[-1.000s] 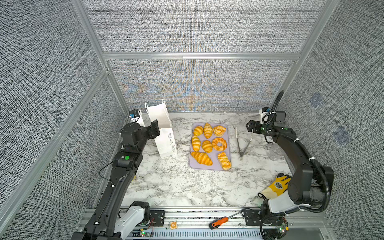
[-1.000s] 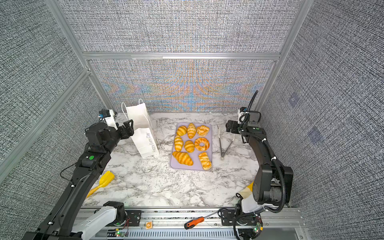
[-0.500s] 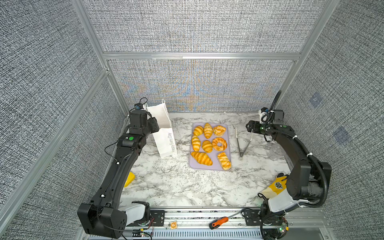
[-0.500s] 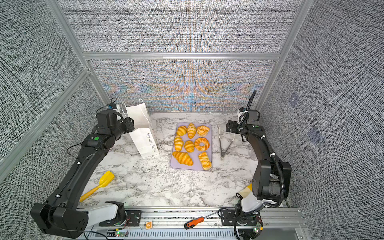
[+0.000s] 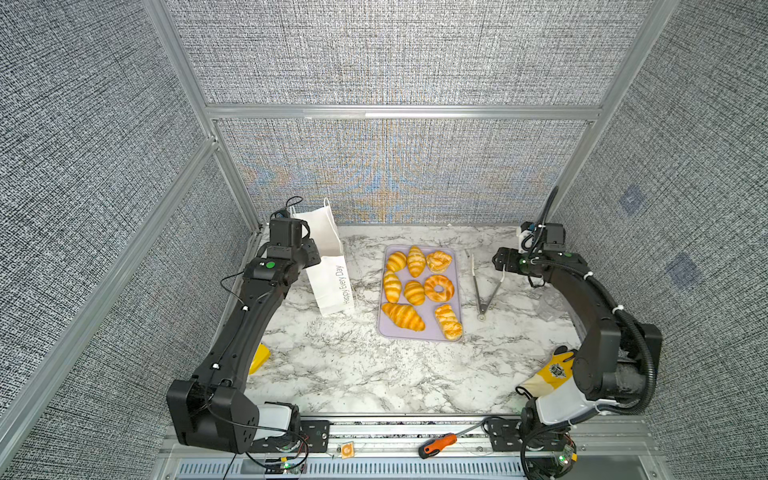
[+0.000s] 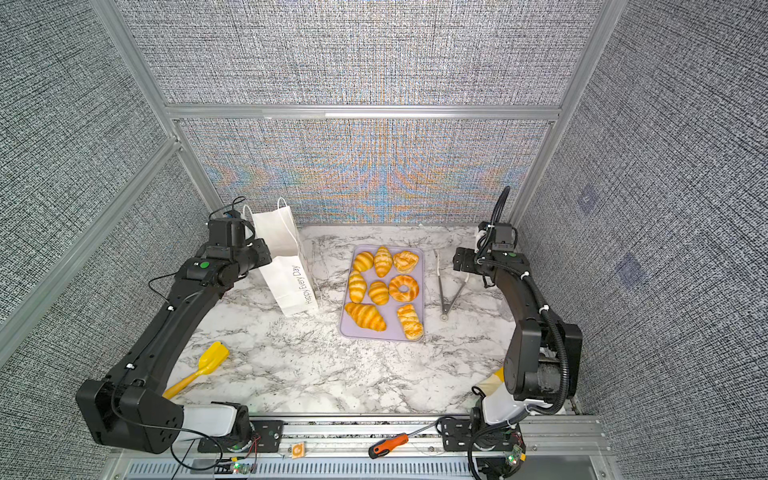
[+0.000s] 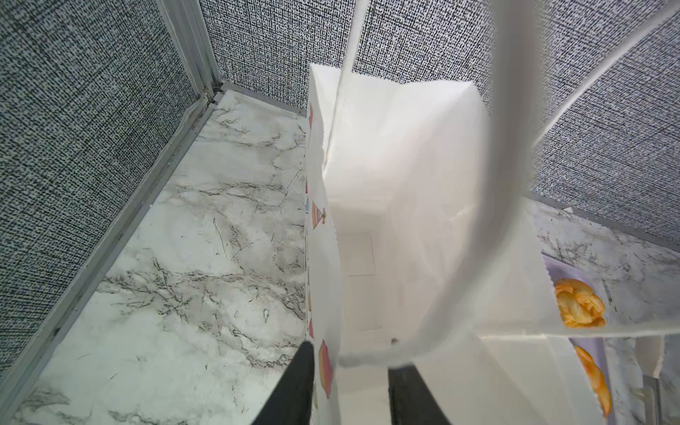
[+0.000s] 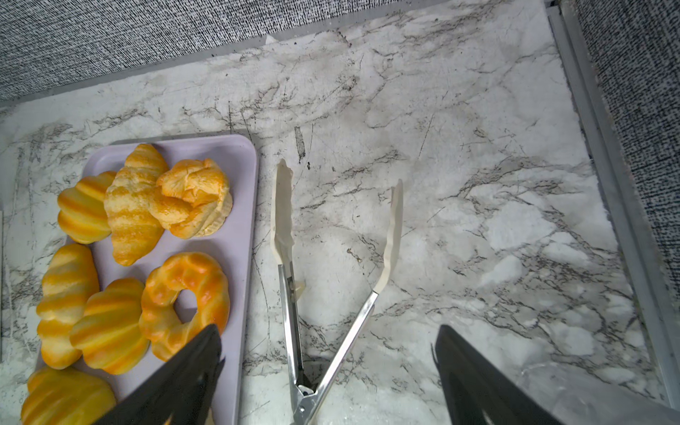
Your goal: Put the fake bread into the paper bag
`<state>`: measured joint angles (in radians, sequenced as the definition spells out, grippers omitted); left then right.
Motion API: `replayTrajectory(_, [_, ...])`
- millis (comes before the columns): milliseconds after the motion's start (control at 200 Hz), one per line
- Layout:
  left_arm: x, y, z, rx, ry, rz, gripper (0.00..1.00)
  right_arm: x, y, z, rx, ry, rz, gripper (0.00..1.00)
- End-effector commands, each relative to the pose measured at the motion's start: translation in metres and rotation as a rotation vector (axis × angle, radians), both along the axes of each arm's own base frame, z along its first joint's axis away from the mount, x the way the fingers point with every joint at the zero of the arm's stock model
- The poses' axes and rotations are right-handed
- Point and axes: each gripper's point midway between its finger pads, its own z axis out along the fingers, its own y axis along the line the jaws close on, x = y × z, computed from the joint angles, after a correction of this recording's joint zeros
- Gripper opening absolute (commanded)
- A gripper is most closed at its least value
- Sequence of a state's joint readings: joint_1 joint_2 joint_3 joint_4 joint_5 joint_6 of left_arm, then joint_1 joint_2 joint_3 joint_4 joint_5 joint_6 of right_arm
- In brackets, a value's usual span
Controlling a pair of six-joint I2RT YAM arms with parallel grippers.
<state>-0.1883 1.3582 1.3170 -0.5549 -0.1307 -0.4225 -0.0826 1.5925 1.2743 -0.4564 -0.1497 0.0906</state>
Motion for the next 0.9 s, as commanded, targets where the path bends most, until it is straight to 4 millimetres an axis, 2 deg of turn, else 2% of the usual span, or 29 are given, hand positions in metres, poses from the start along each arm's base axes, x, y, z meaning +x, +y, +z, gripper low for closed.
replayTrajectory(0, [0.009, -0.003, 0.001, -0.004, -0.003, -0.009, 0.32, -0.006, -0.002, -0.004, -0.013, 0.027, -0.010, 0.92])
replayTrajectory(125, [0.014, -0.008, -0.002, -0.005, 0.013, -0.031, 0.25, -0.008, -0.002, -0.006, -0.009, 0.035, -0.016, 0.92])
replayTrajectory(430, [0.018, -0.013, 0.007, -0.014, -0.024, -0.060, 0.05, -0.013, -0.003, -0.008, -0.006, 0.043, -0.027, 0.92])
replayTrajectory(665, [0.026, -0.017, 0.013, -0.043, -0.059, -0.062, 0.04, -0.013, -0.001, -0.008, 0.004, 0.046, -0.026, 0.92])
replayTrajectory(890, [0.035, -0.019, 0.006, -0.076, -0.054, -0.040, 0.04, -0.017, -0.001, -0.014, 0.008, 0.078, -0.024, 0.91])
